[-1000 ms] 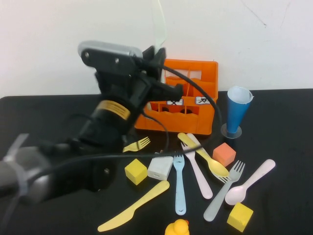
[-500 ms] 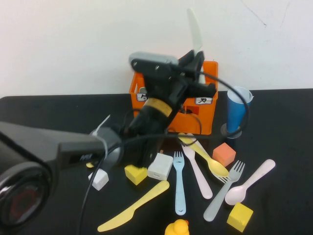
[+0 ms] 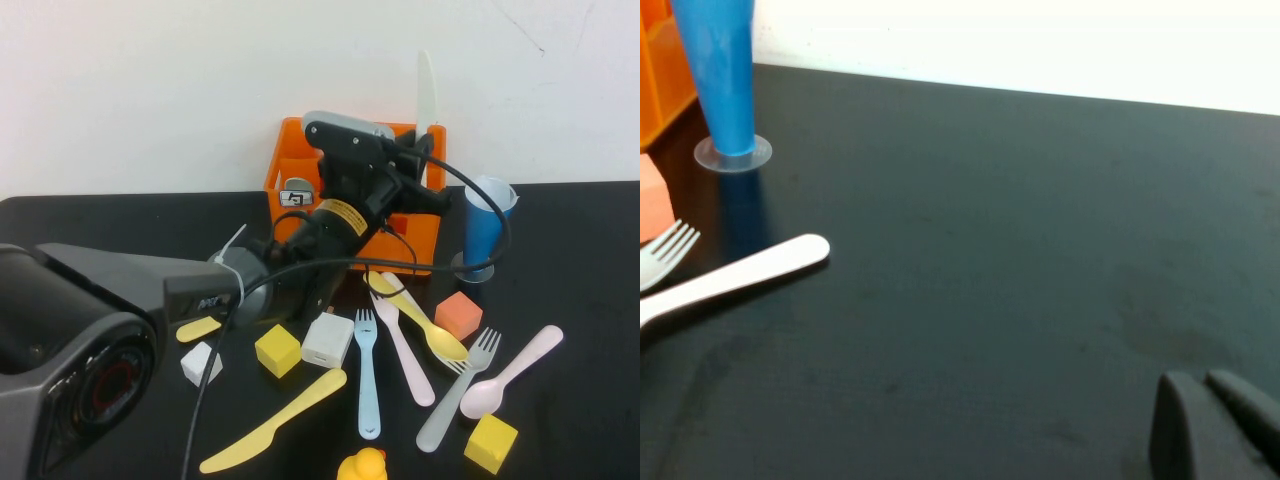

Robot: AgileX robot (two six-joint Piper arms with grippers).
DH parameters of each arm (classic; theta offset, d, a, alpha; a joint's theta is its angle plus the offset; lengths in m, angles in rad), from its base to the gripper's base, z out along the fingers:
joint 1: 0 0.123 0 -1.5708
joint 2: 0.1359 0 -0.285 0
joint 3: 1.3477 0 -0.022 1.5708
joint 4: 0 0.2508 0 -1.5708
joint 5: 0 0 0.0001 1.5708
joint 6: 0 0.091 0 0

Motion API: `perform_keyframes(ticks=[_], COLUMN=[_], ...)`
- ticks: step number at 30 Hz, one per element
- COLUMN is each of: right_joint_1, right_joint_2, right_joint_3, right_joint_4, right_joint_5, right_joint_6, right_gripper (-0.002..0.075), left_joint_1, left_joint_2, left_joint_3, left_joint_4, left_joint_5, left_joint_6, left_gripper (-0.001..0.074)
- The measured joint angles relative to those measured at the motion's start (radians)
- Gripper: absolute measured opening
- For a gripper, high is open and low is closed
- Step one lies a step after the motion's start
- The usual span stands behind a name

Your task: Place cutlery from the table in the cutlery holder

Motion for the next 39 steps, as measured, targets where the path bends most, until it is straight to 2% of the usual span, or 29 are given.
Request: perform_keyframes(ticks=[6, 12, 15, 18, 21, 34, 39], right_joint_1=[0.0, 0.0, 0.0, 0.0, 0.0, 0.0, 0.0], right_joint_2=[0.0, 0.0, 0.0, 0.0, 0.0, 0.0, 0.0], right_joint_3=[0.0, 0.0, 0.0, 0.0, 0.0, 0.0, 0.0], right_joint_4=[0.0, 0.0, 0.0, 0.0, 0.0, 0.0, 0.0], right_joint_5=[0.0, 0.0, 0.0, 0.0, 0.0, 0.0, 0.0], right_joint_6=[0.0, 0.0, 0.0, 0.0, 0.0, 0.0, 0.0], right_gripper=[-0.0003, -0.0003, -0.0003, -0.0003, -0.0003, -0.0003, -0.0003], left_joint_1=[0.002, 0.031, 0.04, 0.042, 0.042, 0.042, 0.042], left_joint_2=[-0.018, -0.162, -0.262, -0.366, -0.489, -1.135, -1.345], left_joint_3=[-0.002, -0.002, -0.002, 0.0, 0.051, 0.645, 0.809], left_joint_4=[0.007, 0.05, 0.092, 0.172, 0.255, 0.314, 0.321], left_joint_5=[0.031, 0.244, 0.461, 0.724, 0.84, 0.83, 0.834], left_joint_6=[-0.007, -0.007, -0.008, -0.009, -0.009, -0.072, -0.095], left_gripper=[0.0268, 0.0286, 0.0232, 0.0097, 0.0027, 0.0, 0.0])
